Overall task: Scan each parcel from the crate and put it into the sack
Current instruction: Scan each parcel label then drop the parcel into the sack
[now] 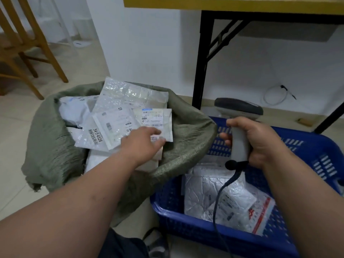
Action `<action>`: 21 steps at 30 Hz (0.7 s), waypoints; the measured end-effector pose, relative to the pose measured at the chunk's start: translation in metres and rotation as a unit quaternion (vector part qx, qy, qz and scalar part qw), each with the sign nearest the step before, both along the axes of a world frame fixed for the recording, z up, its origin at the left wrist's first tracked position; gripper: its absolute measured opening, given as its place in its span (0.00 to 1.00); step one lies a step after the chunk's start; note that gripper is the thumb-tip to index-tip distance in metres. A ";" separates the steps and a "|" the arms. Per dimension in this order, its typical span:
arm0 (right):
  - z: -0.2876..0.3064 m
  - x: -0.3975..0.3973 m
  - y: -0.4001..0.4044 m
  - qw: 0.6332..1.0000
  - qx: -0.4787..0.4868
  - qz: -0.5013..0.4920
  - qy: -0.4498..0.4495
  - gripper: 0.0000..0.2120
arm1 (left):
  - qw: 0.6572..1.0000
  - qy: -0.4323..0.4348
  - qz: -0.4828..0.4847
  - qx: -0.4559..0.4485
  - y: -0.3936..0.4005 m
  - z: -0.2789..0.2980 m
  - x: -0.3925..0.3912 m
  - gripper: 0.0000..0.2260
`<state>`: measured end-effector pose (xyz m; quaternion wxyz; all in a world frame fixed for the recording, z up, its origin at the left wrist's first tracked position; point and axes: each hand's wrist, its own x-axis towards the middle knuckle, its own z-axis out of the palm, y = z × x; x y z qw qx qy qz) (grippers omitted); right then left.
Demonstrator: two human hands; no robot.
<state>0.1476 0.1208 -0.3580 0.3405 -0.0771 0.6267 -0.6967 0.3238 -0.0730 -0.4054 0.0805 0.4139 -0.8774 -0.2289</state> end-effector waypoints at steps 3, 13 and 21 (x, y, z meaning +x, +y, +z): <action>-0.002 -0.012 0.019 0.999 0.040 -0.017 0.022 0.04 | 0.995 0.098 0.001 0.009 0.018 0.015 -0.011 0.16; -0.029 -0.053 0.080 0.982 0.174 -0.025 0.064 0.07 | 0.972 0.149 -0.168 -0.068 0.107 0.035 -0.082 0.15; -0.064 -0.100 0.118 0.976 0.206 -0.064 0.038 0.07 | 0.957 -0.021 -0.289 0.019 0.164 -0.037 -0.157 0.18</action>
